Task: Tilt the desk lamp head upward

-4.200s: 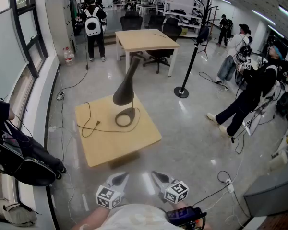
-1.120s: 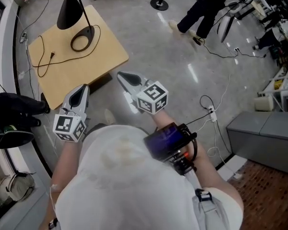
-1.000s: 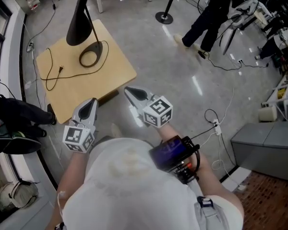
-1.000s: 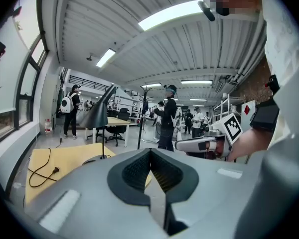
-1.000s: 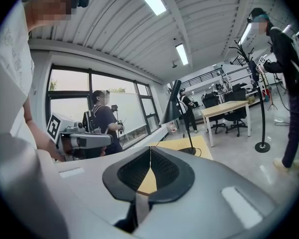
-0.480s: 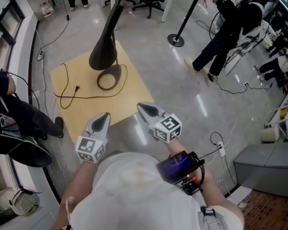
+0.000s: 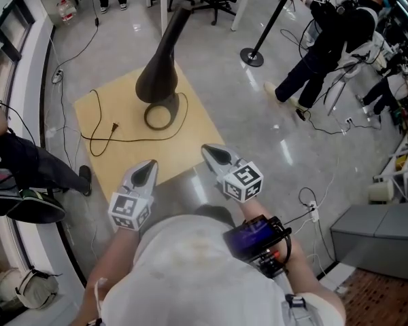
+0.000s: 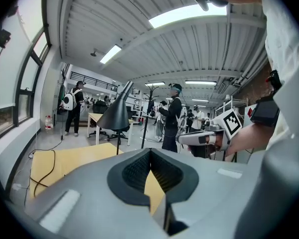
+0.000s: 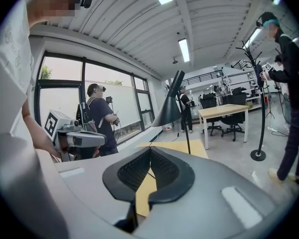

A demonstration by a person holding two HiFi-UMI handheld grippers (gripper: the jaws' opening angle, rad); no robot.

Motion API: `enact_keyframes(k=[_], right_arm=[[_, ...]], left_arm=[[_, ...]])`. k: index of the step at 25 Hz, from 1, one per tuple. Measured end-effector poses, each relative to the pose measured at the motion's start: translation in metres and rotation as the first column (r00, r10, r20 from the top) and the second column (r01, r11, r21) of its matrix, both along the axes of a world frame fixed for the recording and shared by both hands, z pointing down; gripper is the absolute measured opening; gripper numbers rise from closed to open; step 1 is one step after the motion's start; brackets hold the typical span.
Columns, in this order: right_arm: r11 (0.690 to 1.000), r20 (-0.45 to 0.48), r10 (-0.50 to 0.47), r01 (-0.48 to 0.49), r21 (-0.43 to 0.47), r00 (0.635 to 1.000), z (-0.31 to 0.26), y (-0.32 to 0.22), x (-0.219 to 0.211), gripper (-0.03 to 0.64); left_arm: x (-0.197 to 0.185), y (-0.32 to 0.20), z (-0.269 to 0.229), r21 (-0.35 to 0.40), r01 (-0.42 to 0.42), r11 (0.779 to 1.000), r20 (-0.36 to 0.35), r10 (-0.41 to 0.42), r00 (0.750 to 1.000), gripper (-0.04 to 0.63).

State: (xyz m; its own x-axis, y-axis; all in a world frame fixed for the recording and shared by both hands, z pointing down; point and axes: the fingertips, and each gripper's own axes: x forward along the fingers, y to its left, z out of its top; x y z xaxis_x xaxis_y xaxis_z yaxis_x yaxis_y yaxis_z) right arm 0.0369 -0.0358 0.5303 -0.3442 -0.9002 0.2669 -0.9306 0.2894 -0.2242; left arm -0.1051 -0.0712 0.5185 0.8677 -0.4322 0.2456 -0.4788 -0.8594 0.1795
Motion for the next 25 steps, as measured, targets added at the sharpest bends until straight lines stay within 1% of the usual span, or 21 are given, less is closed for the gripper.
enact_keyframes(k=[8, 14, 21, 25], right_arm=[[1.000, 0.004, -0.017, 0.017, 0.006, 1.000, -0.005, -0.012, 0.006, 0.014], [0.998, 0.033, -0.058, 0.058, 0.005, 0.998, 0.005, -0.034, 0.017, 0.014], [0.991, 0.036, -0.129, 0.128, 0.025, 0.991, 0.002, -0.071, 0.047, 0.014], [0.985, 0.038, -0.170, 0.169, 0.036, 0.985, 0.003, -0.094, 0.066, 0.014]], left_arm=[[-0.001, -0.011, -0.006, 0.002, 0.030, 1.000, 0.007, -0.030, 1.000, 0.002], [0.006, -0.026, 0.000, -0.009, 0.084, 0.996, 0.030, -0.084, 0.996, 0.002], [0.041, -0.051, -0.007, -0.020, 0.142, 0.990, 0.015, -0.142, 0.990, 0.002], [0.063, -0.067, -0.010, -0.016, 0.182, 0.983, 0.019, -0.181, 0.983, 0.002]])
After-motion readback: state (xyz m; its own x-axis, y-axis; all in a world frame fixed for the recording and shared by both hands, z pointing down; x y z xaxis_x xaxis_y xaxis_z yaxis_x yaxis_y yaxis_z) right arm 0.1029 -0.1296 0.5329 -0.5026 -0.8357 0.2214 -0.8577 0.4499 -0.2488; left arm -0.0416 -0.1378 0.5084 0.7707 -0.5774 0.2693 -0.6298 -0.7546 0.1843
